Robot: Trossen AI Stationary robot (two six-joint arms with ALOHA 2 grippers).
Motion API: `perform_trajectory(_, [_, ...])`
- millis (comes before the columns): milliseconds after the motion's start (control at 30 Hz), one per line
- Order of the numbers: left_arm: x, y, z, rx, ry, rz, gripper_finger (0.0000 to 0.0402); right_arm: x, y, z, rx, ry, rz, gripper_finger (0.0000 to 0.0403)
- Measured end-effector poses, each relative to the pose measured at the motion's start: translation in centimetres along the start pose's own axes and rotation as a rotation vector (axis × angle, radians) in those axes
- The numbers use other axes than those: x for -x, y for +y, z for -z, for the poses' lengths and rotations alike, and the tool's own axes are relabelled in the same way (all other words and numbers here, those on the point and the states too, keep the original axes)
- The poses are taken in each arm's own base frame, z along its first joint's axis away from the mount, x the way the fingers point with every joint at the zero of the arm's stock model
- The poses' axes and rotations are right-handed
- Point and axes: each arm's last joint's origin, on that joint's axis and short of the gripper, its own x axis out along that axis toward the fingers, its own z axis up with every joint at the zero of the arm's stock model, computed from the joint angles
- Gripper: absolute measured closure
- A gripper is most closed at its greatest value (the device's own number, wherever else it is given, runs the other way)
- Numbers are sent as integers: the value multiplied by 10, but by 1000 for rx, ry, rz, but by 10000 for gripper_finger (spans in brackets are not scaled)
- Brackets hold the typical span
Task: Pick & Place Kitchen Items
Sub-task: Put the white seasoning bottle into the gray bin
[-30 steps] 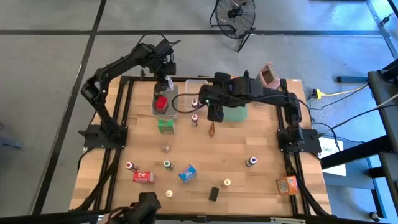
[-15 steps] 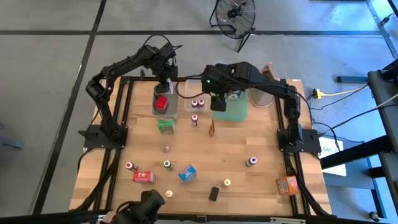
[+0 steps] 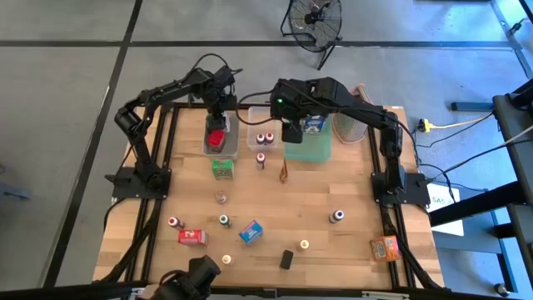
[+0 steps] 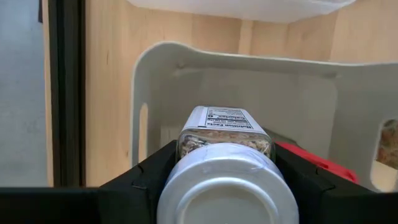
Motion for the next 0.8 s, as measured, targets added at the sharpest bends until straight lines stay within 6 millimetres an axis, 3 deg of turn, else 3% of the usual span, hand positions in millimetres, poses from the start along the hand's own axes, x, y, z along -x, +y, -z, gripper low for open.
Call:
perform_trajectory(300, [-20, 1, 6, 5, 9, -54, 201, 0, -1, -1, 14, -10, 2, 128])
perform_trajectory(533, [-21, 2, 7, 22, 23, -84, 201, 0, -1, -2, 11, -20, 5, 128])
perform_trajectory(800, [-21, 2, 7, 34, 34, -87, 151, 0, -1, -3, 7, -33, 1, 128])
